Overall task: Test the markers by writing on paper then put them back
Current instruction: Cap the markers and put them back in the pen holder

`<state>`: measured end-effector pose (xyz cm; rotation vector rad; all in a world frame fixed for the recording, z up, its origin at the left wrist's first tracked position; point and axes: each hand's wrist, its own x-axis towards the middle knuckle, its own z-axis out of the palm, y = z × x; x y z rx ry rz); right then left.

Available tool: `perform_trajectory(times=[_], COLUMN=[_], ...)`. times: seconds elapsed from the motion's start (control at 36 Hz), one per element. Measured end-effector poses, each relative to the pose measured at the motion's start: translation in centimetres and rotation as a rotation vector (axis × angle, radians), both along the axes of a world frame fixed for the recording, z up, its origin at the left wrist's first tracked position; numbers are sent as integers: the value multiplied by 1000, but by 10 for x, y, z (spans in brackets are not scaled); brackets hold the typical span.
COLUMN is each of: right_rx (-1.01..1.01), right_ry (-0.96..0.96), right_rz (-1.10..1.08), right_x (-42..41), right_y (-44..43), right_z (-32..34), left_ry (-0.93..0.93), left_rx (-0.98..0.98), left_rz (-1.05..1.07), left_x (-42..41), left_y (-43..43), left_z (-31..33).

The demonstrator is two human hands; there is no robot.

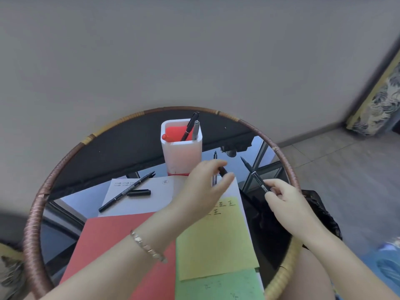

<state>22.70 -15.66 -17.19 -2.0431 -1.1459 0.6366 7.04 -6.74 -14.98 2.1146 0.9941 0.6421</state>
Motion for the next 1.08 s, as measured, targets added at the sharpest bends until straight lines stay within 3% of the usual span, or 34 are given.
perform_trajectory(times=[0.11, 0.19, 0.31, 0.39, 0.53, 0.72, 1.08], right_rx=[-13, -11, 14, 54, 118, 169, 264], right_ry=[-29, -31, -24, 38, 33, 1, 23], right_rz=[20, 60, 107, 159, 216, 220, 314], right_x=[-7, -14, -27, -36, -51, -60, -70], right_y=[1, 3, 4, 4, 3, 1, -13], right_z=[0, 1, 8, 6, 10, 12, 19], left_ry=[-458, -618, -681, -703, -838, -840, -1020], left_rx=[-392, -558, -703, -733, -948, -882, -1074], left_rz=[179, 369, 517, 546, 551, 425, 383], left_x=[-22, -42, -68, -81, -90, -97, -95], left_y=[-12, -15, -16, -18, -21, -27, -35], left_z=[4, 4, 3, 0, -1, 0, 3])
